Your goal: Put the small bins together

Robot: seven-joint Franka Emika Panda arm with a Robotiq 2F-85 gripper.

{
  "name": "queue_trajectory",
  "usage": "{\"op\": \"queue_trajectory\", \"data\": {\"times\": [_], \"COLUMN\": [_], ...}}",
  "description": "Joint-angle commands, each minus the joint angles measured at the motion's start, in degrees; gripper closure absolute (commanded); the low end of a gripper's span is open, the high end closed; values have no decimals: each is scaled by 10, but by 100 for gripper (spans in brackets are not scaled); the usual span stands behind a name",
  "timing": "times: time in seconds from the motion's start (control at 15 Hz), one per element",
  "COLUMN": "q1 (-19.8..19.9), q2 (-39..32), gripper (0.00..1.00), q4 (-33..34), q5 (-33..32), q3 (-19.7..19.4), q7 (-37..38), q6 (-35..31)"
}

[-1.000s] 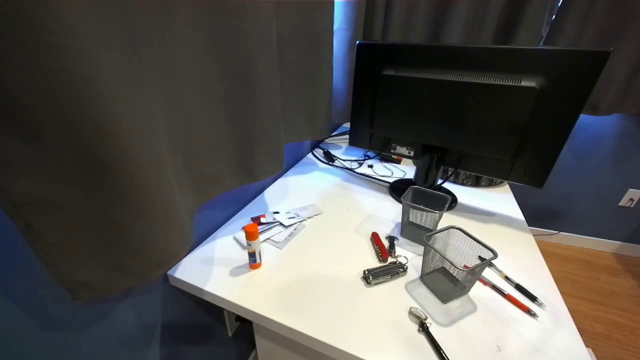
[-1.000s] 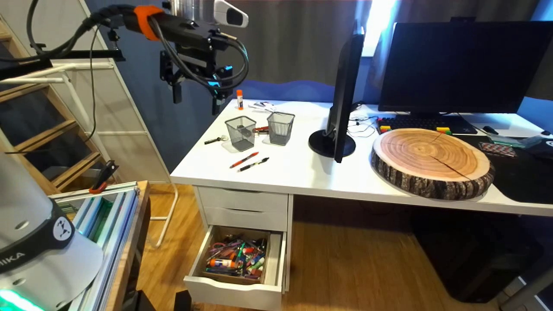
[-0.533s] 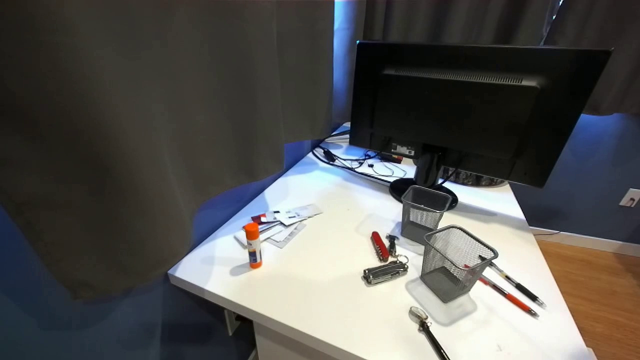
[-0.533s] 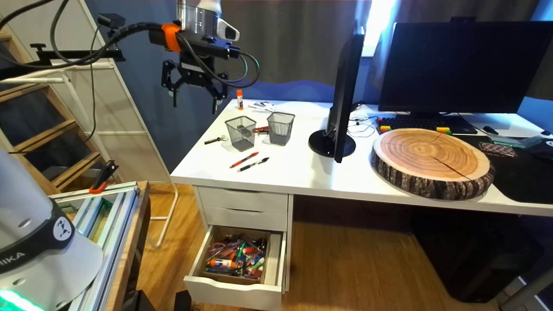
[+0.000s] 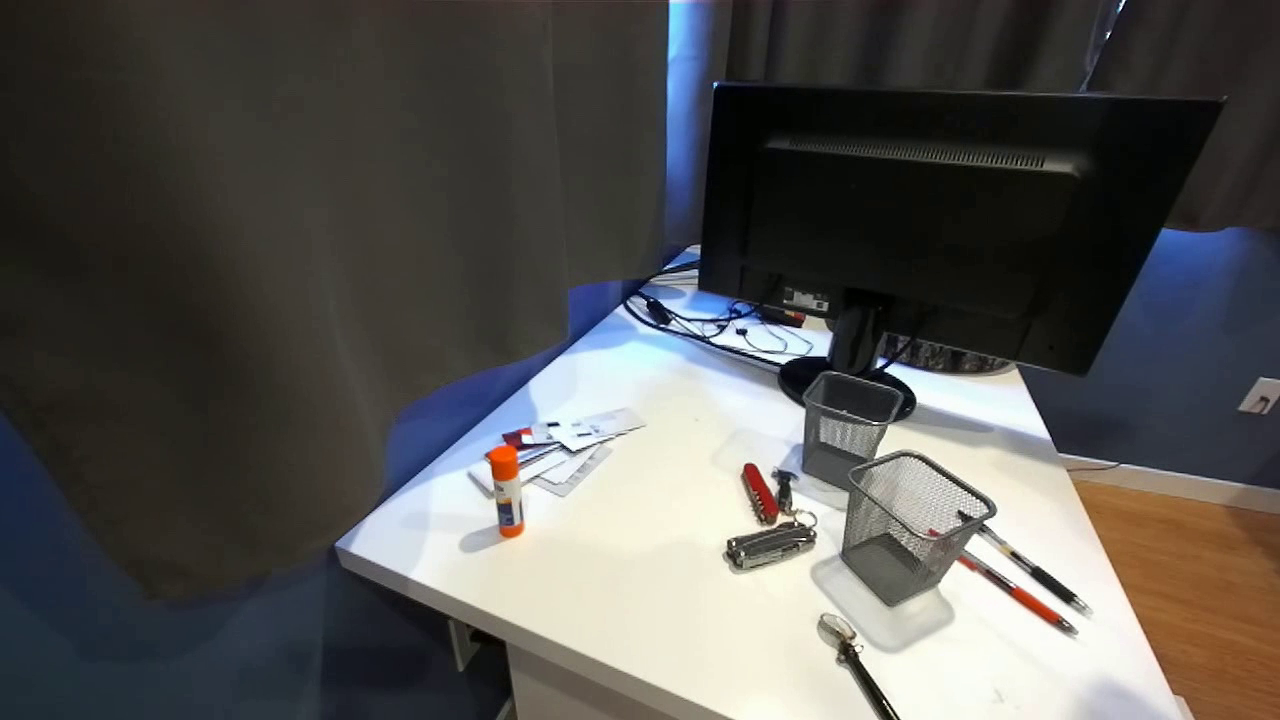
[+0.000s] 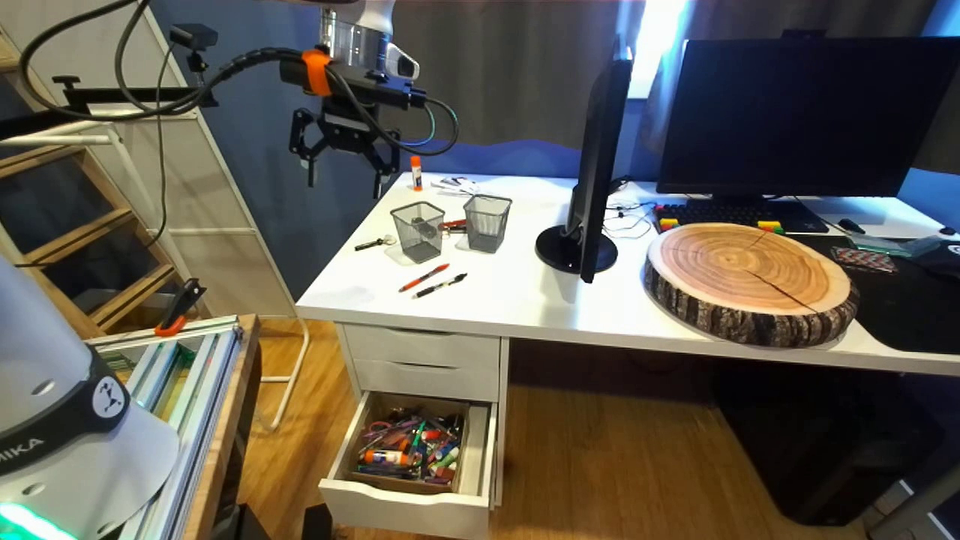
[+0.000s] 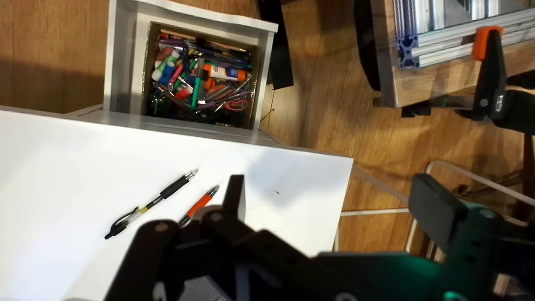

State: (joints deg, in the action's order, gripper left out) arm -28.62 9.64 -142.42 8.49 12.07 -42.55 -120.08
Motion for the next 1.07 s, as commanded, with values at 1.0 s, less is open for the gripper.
{"op": "queue_trajectory", "data": {"times": [1.0], "q1": [3], "q2": [-262], "gripper": [0], "q4": [194], "q5": [-164], "q3": [47], "q7": [511], "q6": [-188]}}
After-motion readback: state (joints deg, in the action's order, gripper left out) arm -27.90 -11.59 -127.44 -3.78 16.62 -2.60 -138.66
